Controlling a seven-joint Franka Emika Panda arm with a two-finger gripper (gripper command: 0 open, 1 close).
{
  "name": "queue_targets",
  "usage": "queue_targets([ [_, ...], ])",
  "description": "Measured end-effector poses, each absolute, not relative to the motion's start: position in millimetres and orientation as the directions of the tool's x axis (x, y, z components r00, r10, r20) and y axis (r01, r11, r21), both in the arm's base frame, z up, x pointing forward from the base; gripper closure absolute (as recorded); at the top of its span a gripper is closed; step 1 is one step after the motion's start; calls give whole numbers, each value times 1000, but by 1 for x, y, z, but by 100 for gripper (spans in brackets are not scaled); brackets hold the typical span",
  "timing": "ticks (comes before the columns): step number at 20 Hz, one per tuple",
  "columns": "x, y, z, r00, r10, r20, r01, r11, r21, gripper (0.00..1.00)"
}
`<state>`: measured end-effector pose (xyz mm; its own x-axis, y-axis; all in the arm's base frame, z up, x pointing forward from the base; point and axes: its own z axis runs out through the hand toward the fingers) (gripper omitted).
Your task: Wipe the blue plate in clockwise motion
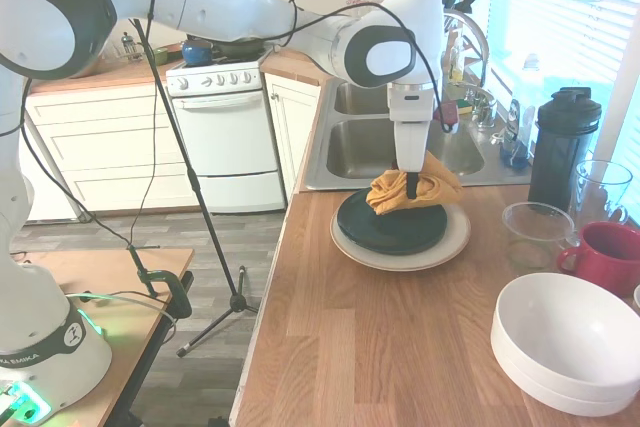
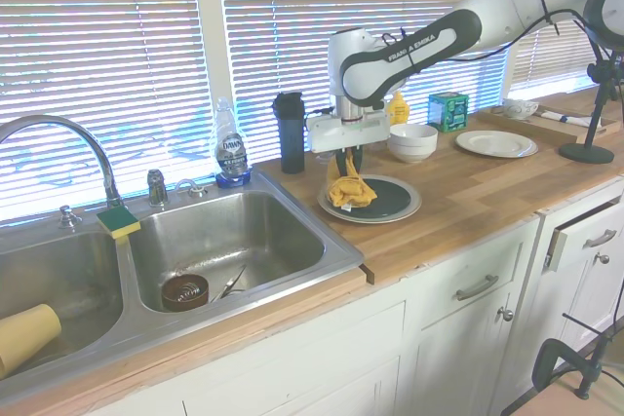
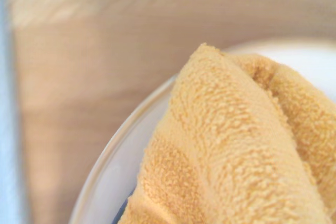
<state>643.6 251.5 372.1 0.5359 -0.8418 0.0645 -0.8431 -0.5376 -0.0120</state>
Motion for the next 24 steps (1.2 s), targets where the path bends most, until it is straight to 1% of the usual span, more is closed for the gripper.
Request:
queue_targets([
  [7,669,217,370,482,-872,84,-874,-485,-12,100],
  [15,677,185,375,443,-892,86,-895,-446,-18,100],
  [19,671,171,379,435,-896,86,-899,-438,-12,100],
  [24,646,157,378,437,-895,85,-899,-439,-2,100],
])
